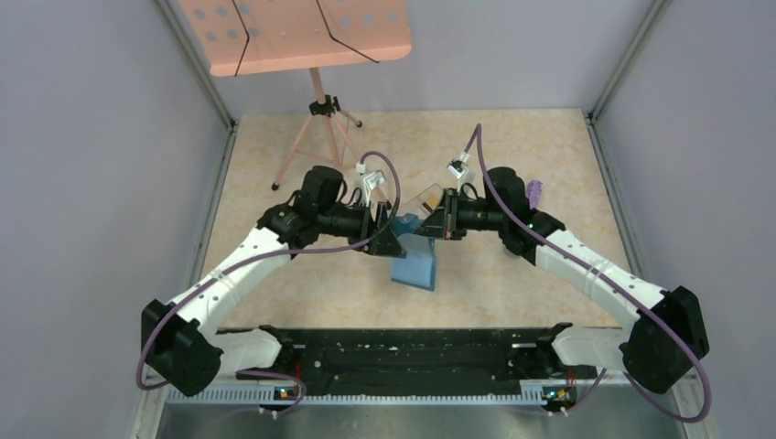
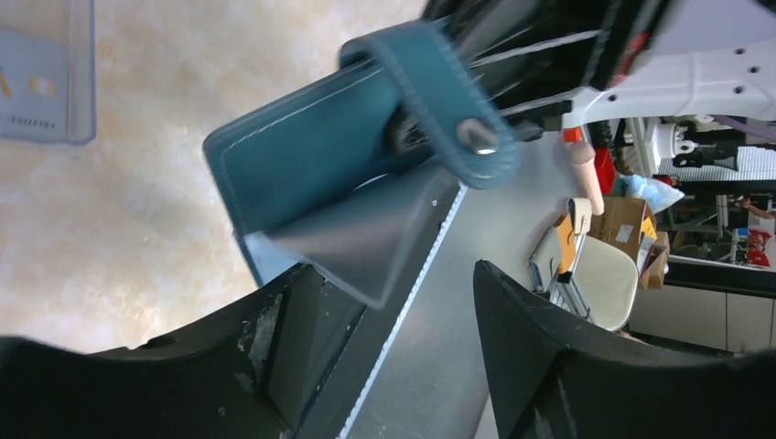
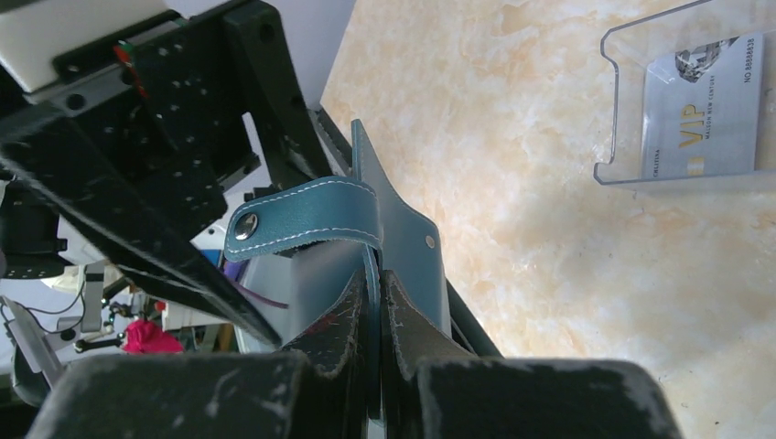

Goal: Put the credit cards into the card holder
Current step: Turn over the card holder.

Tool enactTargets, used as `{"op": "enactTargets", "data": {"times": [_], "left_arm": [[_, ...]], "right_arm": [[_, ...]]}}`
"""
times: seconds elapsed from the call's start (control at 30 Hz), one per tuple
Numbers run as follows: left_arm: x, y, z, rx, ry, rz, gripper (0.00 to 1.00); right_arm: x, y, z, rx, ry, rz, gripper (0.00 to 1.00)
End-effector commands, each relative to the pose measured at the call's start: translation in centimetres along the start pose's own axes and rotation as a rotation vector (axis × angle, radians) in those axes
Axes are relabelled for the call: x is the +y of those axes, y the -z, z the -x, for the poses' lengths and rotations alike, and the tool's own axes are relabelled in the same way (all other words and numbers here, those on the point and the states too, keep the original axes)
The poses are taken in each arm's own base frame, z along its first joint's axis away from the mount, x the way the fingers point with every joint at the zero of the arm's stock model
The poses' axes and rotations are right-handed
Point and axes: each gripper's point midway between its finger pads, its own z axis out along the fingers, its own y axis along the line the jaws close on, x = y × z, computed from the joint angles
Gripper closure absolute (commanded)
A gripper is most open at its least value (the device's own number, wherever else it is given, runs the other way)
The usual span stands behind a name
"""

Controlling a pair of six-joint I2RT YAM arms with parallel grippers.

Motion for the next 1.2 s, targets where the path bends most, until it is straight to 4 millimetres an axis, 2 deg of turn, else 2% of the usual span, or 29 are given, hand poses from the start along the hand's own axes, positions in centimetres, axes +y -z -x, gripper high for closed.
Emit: {"op": "enactTargets", "data": {"times": [0.0,0.1,0.13,0.23,0.37,0.6,0.9,1.03,1.17], "left_arm": [[-2.9,0.7,2.3,-0.134,-0.091,-0.123,0.30],[-3.3,0.8,2.8,-0.163,-0.086,-0.150,0.28],[-3.4,0.8,3.0,-0.171,-0.090,-0.151,0.19],[-3.3,0.9,3.5,-0.193,-0.096,-0.149,0.17],[-2.6,0.6,3.6,-0.188,-0.105,-0.128,0.17],[0.1,0.6,2.9,-0.157,-0.176,0.010,0.20],[2.2,1.0,3.0,-0.170,-0.223,0.125,0.22],[1.7,0.7,3.4,-0.182,-0.240,0.088,0.20],[-0.4,0.7,3.6,-0.203,-0.266,-0.032,0.20]], "right_arm": [[0.8,0.5,0.6,-0.032,0.028,0.043,1.00],[1.0,0.6,0.5,-0.029,0.026,0.052,1.00],[1.0,0.6,0.5,-0.030,0.024,0.055,1.00],[1.3,0.7,0.5,-0.036,0.023,0.067,1.00],[1.4,0.9,0.2,-0.032,0.008,0.076,1.00],[3.2,1.4,0.7,-0.048,0.012,0.140,1.00],[4.9,1.8,0.7,-0.024,0.007,0.205,1.00],[5.1,1.9,0.5,-0.011,0.010,0.223,1.00],[5.3,1.9,0.5,-0.003,0.018,0.232,1.00]]}}
